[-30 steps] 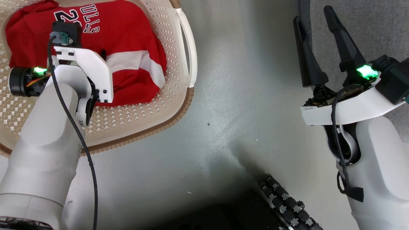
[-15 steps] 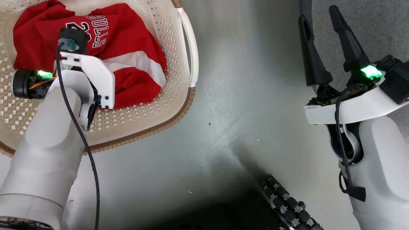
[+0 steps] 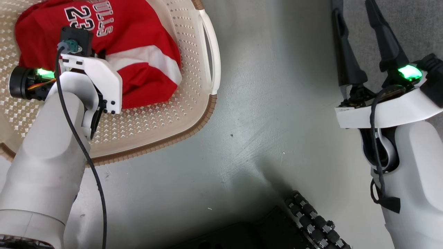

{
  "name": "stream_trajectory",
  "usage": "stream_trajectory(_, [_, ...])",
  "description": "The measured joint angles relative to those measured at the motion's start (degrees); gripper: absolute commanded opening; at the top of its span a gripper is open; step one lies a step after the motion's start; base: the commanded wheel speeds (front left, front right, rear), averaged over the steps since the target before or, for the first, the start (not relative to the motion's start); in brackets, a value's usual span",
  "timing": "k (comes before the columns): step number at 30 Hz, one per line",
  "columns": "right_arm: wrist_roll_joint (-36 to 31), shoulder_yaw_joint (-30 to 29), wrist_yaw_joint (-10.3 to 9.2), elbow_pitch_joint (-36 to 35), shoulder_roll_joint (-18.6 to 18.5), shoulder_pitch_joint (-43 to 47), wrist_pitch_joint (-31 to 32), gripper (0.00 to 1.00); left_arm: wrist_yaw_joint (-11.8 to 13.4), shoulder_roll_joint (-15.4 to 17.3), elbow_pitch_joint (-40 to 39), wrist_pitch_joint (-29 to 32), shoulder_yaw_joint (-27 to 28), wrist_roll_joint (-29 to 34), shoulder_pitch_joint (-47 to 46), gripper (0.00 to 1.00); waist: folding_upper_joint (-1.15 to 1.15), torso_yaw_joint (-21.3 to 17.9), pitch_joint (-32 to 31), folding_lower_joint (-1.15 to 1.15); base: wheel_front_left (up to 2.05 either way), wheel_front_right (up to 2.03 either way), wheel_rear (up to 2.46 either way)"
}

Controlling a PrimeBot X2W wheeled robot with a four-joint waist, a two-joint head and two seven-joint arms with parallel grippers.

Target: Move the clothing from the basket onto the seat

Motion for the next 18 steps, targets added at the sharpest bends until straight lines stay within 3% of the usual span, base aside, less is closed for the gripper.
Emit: stream_trajectory(18, [-2.5, -1.2, 0.00, 2.1, 0.0, -1.8, 0.0, 1.00, -3.0, -0.2, -6.9, -9.2, 0.7, -1.7, 4.4, 0.00, 0.00, 3.5, -4.3, 0.00, 0.00, 0.00, 0.00])
